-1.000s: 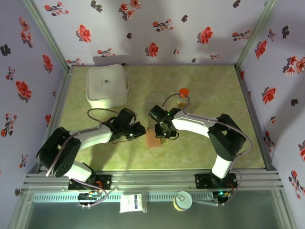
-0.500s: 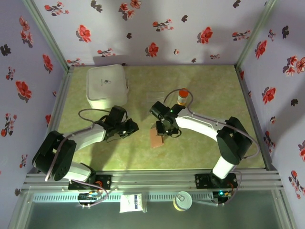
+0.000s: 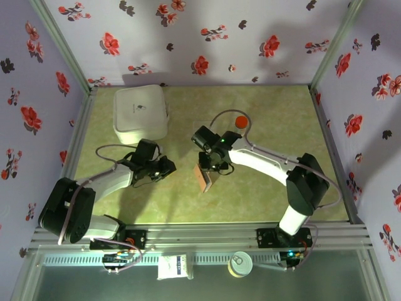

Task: Take the credit cards out of the card holder

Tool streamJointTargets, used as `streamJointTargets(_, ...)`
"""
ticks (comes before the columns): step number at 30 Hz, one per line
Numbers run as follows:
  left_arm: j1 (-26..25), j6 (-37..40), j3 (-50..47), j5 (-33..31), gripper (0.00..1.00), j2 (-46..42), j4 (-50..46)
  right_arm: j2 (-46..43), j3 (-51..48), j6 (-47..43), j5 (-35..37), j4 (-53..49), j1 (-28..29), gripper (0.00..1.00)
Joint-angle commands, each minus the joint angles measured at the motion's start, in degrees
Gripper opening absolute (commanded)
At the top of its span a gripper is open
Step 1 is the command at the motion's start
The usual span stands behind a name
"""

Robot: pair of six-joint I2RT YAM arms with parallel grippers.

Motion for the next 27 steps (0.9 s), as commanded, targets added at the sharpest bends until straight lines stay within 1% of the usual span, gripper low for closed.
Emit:
streamJointTargets(1, 0.54, 1.93, -0.27, 1.64, 0.14, -1.18, -1.95, 2.54, 3.27, -0.04, -0.68, -1.18, 0.95, 0.14)
streamJointTargets(5, 0.59, 2.39, -0.16, 1.83, 0.14, -1.19, -2.45, 4.24, 4.73, 0.98, -1.49, 0.38, 1.37, 0.13)
streamJointTargets(10, 0.67, 2.63, -0.3, 2.0, 0.14, -0.92, -2.71, 3.93, 4.96, 2.71, -2.3, 3.57, 1.55, 0.13)
streamJointTargets(16, 0.66, 2.66, -0.17, 2.07, 0.14, -1.09, -2.82, 2.06, 4.93, 3.69, -0.6, 4.09, 1.56, 0.13)
streamJointTargets(27, 0.73, 2.66, 0.26, 1.97, 0.14, -1.19, -3.15, -2.77, 1.82, 5.1, 2.07, 4.52, 1.5, 0.12)
